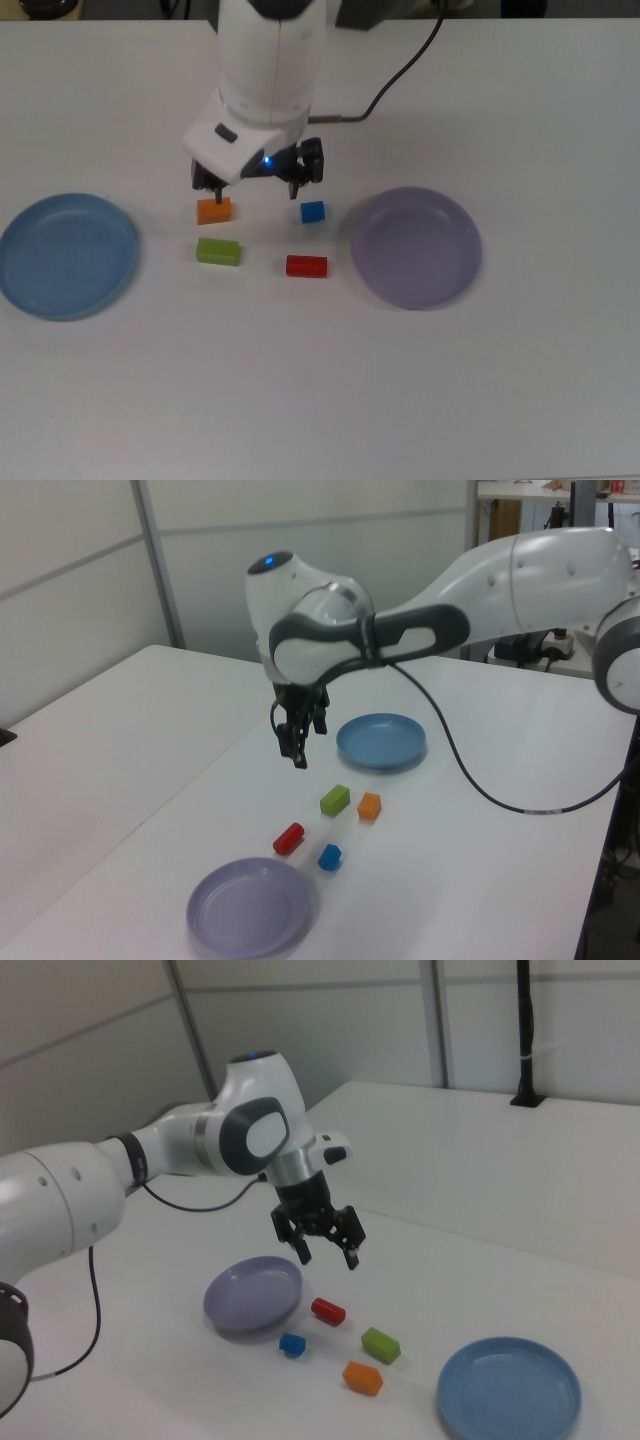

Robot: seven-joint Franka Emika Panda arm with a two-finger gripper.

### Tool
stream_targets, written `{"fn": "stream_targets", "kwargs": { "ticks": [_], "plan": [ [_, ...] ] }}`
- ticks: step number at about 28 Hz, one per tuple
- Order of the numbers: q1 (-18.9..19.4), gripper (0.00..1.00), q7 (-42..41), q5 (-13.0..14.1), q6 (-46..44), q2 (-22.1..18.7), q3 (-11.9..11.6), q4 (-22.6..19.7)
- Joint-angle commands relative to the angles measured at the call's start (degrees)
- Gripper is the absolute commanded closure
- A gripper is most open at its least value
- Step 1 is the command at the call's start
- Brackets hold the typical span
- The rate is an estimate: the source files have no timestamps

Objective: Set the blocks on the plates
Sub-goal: 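Lower the open gripper over the green block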

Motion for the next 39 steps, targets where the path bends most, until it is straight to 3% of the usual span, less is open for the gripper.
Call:
{"fn": "stream_targets", "kwargs": {
  "ticks": [1, 14, 20, 36, 39],
  "plan": [
    [-0.15, 0.00, -1.12, -3.42, 2.78, 2.76, -0.31, -0.24],
    [-0.33, 0.00, -1.12, -7.64, 5.69, 8.30, -0.48, -0.41],
    [-0.33, 0.00, -0.77, -12.12, 6.56, 11.02, -0.48, -1.29],
    [-0.33, 0.00, -0.50, -15.38, 7.36, 14.19, -0.57, -1.29],
    [-0.33, 0.10, -0.50, -15.47, 7.27, 14.19, -0.57, -1.38]
  ]
}}
